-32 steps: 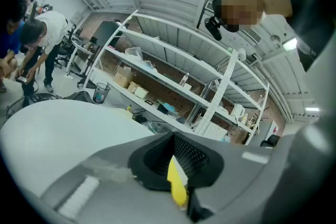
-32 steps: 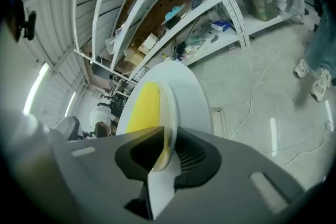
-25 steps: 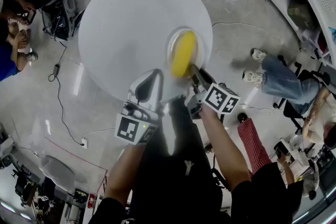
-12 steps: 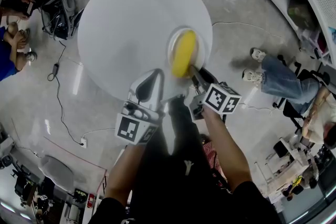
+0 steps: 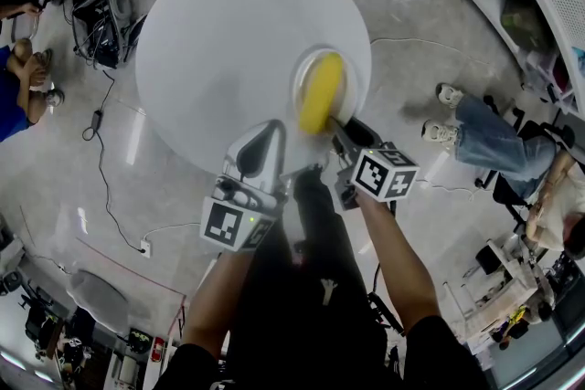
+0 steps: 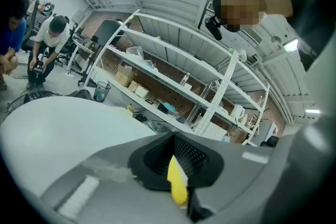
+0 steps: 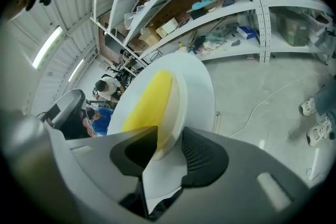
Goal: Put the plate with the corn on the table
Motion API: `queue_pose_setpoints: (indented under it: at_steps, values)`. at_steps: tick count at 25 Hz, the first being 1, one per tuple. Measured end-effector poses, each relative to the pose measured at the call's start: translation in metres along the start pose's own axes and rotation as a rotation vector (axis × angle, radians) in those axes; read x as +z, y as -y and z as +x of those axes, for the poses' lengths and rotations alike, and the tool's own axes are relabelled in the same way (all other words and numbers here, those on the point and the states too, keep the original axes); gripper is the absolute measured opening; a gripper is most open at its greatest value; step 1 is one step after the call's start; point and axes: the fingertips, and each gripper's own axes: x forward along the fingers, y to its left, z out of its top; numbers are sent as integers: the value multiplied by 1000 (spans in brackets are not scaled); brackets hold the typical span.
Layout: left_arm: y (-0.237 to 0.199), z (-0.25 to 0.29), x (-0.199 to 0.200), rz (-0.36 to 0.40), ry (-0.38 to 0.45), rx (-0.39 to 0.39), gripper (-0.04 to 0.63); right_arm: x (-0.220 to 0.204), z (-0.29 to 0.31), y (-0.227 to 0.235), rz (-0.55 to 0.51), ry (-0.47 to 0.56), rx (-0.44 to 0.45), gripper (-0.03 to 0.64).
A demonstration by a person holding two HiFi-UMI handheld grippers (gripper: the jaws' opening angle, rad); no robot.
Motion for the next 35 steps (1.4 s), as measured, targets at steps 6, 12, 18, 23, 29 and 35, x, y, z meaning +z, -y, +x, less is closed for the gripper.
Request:
queue_pose_setpoints:
  at_steps: [6,12,18,23,29,35]
  values:
    - [1,-1,-2,-5,-6,-1,3,-1,-1,-3,-37,-31,16,171]
    - [-2,-2,-3,-9,-14,0,3,-1,-4,-3,-51,-49,24,184]
    - [0,-2,-5,-8,-15,-3,3,-2,-6,-1,-40,-43,29,189]
    - [3,-1,-3,-3,-10,-7,4,-3,-7,-1,-38,-39,31,189]
    - [7,-1,0,-2,-5,-12,3,1,-13,0,-42,-23,18,189]
    - [13,-5,4,0,7,-19,3,10,-24,2,-41,26,-18,163]
